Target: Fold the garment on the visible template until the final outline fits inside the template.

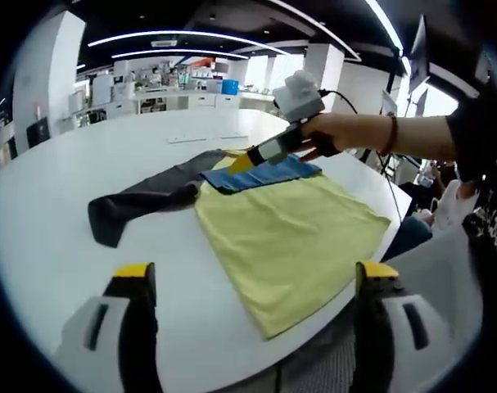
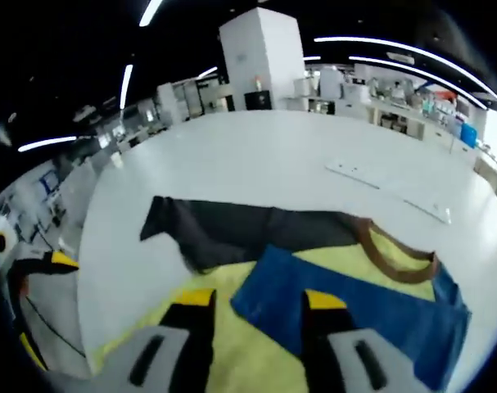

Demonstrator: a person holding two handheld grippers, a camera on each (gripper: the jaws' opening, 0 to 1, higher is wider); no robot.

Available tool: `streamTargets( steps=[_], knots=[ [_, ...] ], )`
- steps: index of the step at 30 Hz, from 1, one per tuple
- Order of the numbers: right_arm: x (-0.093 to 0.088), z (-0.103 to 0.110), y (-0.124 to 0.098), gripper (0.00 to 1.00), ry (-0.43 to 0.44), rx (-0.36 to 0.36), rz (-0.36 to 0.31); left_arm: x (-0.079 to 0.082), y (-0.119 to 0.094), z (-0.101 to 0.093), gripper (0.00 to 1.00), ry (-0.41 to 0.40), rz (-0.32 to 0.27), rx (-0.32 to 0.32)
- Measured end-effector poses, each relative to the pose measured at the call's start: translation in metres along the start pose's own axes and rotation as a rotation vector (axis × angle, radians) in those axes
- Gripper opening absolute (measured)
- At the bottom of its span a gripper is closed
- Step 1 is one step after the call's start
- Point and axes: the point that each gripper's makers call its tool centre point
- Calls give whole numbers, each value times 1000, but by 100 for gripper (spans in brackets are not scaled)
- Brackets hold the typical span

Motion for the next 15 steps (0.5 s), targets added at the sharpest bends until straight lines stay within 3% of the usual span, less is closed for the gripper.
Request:
streamTargets(
  steps=[4, 15],
  knots=[
    [-3, -10, -9, 67, 10, -19, -2, 6, -1, 6, 99, 20, 0, 18],
    [-16, -28, -43, 100, 14, -43, -33, 18, -6, 34, 99, 37, -11, 93]
  ],
)
Point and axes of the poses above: the point that each gripper's makers call its tool centre point, and the gripper's own axes: y roughly forward along the fingers, z roughly to its left, x roughly out of its top, and after that the axes turned 12 degrees about -y, right-handed
